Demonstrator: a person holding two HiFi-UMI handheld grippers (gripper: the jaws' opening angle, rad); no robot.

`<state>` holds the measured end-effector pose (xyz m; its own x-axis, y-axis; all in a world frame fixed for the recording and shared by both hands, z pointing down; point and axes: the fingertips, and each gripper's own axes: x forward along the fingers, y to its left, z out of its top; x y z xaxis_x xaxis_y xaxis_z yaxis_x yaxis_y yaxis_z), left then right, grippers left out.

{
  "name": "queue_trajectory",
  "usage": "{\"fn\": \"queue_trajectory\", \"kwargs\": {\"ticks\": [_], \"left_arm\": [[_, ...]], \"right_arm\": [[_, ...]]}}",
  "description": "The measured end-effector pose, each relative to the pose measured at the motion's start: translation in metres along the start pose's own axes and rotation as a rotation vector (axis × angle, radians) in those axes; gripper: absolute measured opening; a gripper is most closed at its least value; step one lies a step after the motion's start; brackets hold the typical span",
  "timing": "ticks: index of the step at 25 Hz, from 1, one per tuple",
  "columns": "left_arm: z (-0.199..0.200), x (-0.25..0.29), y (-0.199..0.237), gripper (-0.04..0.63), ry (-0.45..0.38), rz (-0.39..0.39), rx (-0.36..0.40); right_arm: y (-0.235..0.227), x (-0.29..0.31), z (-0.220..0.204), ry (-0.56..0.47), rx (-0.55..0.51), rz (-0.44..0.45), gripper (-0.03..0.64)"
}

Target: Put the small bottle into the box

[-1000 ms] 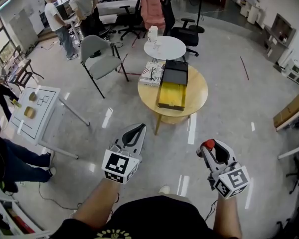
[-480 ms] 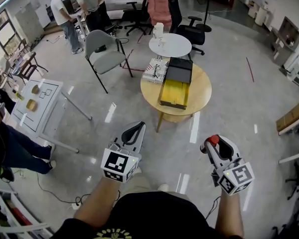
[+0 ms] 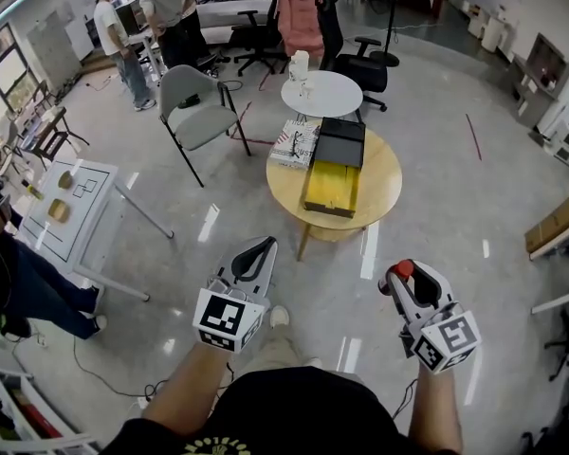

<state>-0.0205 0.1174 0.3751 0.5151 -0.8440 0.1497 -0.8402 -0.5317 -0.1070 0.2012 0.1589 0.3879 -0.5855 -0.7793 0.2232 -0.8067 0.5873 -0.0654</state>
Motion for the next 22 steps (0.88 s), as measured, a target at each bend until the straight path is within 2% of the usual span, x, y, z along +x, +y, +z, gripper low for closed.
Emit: {"fn": "queue_trajectory", "kwargs": {"ticks": [5,22], "left_arm": [[0.001,0.017,0.010,0.015,-0.001,-0.013,0.023],[0.004,0.089,0.052,0.015,0.015,-0.078,0.031]], "right_arm": [[-0.010,0.018,0.005,-0.003,-0.004,-0.010,0.153],[-0.039,0.088,0.021,0.000,0.017,-0.024,0.153]]}}
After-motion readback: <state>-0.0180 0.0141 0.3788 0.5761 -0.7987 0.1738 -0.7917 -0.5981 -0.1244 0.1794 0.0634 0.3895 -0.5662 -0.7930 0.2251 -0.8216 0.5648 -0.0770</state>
